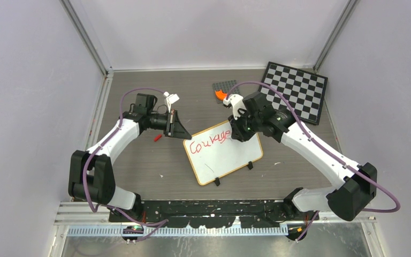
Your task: Write a sentence on the whiteboard
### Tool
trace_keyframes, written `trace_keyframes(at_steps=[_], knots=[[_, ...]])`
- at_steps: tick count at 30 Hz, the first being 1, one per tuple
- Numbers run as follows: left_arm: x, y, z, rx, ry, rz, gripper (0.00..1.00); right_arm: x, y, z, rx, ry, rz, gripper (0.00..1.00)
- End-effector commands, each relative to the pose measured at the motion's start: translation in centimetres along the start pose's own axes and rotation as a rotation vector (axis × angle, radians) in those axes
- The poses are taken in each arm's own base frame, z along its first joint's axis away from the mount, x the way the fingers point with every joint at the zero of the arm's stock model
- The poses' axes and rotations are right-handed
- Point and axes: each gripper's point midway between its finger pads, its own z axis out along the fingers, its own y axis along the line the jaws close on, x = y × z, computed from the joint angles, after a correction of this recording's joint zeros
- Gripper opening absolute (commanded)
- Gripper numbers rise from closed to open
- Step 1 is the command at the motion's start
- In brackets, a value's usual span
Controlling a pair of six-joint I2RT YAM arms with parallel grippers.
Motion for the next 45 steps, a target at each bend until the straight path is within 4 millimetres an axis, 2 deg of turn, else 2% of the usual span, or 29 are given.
trace_keyframes(at_steps=[1, 12, 18, 25, 29, 33, 45], knots=[[-0.3, 1.8, 0.3, -0.081, -0.005, 0.013, 0.00, -0.3, -0.7, 0.0, 0.041, -0.032, -0.015, 0.00], [-0.3, 1.9, 0.2, -0.086, -0.002, 0.012, 0.00, 0.1, -1.6, -0.4, 0.088, -0.010, -0.039, 0.00], [-0.2, 2.0, 0.2, -0.092, -0.002, 0.014, 0.00, -0.1, -2.3, -1.5, 0.113, -0.016, -0.043, 0.00], [-0.3, 2.0, 0.2, -0.091, 0.000, 0.009, 0.00, -1.1, -0.5, -3.5, 0.022, -0.062, -0.047, 0.00], [-0.5, 1.9, 0.2, -0.089, -0.002, 0.010, 0.00, -1.1, -1.0, -4.1, 0.032, -0.069, -0.034, 0.00], [-0.5, 1.9, 0.2, -0.089, -0.001, 0.008, 0.00, -1.5, -2.9, -4.3, 0.093, -0.090, -0.012, 0.00], [-0.5, 1.7, 0.1, -0.087, -0.003, 0.011, 0.00, -3.2, -3.3, -3.4, 0.092, -0.142, 0.013, 0.00]])
